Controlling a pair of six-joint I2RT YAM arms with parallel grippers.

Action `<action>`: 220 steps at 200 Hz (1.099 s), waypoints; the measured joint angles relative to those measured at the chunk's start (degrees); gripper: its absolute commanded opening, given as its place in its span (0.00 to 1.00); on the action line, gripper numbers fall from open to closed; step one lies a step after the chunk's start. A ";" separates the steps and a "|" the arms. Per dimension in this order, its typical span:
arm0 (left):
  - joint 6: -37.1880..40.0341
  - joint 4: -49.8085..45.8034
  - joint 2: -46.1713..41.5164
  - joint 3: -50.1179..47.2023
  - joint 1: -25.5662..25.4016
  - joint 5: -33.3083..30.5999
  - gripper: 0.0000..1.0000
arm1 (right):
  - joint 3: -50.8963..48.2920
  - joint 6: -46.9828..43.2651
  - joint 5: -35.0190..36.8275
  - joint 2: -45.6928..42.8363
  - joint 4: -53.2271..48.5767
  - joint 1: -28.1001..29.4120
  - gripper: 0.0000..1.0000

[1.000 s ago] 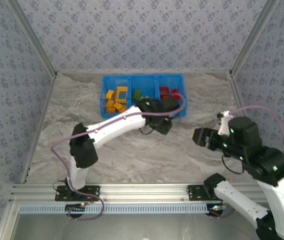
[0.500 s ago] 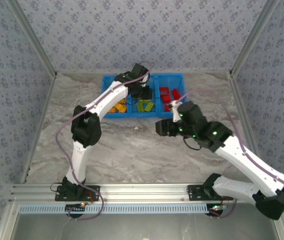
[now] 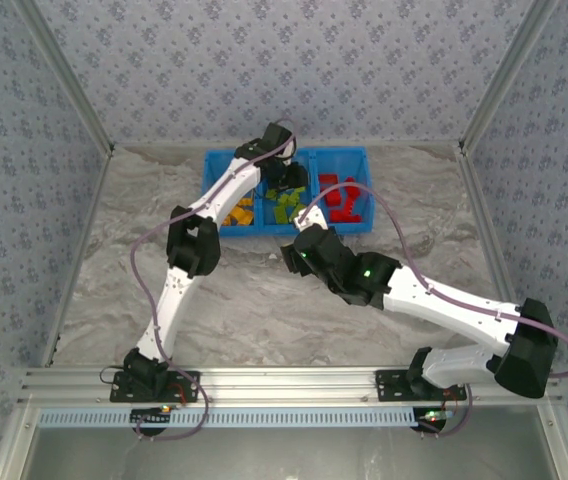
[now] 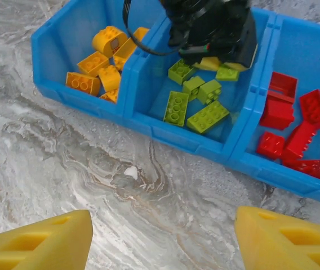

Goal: Sort the legos into containers by color

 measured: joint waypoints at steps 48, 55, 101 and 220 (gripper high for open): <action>-0.76 -0.50 0.85 0.13 0.28 0.83 0.56 | 0.04 1.27 0.92 -0.17 -0.09 0.11 0.70; -0.76 -0.50 0.85 0.13 0.33 0.81 0.56 | 0.04 1.29 0.92 -0.31 -0.13 0.11 0.70; -0.76 0.00 -2.95 -5.05 0.20 0.50 0.61 | 0.11 1.49 1.14 -2.84 -1.46 0.09 0.70; -4.26 10.95 -82.73 -74.10 3.78 -7.67 0.99 | -3.26 6.27 5.92 -24.90 -16.98 -9.94 1.00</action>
